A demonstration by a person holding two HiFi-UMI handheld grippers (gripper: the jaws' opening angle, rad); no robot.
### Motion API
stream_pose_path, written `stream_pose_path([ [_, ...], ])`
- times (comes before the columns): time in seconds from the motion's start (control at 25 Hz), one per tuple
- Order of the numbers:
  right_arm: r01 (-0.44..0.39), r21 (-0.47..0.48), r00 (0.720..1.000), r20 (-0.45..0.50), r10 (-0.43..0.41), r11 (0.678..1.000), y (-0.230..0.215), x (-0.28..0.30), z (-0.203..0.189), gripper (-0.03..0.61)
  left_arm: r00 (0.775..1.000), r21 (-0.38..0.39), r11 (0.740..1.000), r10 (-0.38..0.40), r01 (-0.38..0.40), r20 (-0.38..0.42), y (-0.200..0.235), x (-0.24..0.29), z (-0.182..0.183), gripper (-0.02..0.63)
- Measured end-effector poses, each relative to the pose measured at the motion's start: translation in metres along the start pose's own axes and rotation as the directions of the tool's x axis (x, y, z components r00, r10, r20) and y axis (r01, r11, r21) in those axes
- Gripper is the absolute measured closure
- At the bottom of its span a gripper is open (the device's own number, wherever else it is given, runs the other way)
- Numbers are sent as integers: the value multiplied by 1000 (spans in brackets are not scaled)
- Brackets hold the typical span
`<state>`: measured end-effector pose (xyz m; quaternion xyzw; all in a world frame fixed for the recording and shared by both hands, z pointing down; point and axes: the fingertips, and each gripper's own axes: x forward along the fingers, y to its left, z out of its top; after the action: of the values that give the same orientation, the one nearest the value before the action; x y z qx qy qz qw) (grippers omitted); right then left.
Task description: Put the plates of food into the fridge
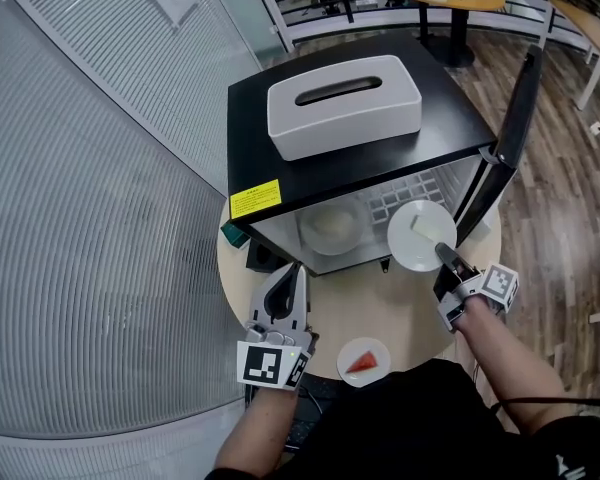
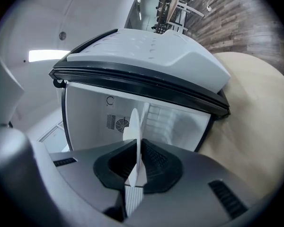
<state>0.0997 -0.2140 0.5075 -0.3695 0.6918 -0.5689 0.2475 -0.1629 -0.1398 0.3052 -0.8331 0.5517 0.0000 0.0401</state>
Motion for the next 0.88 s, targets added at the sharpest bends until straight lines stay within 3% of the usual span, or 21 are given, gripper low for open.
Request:
stream_pose_path([
  [0.88,75,52,996,50,-78,996,-8,59,21,554,998,-2,999,41,-41,-51,23,10,-23,611],
])
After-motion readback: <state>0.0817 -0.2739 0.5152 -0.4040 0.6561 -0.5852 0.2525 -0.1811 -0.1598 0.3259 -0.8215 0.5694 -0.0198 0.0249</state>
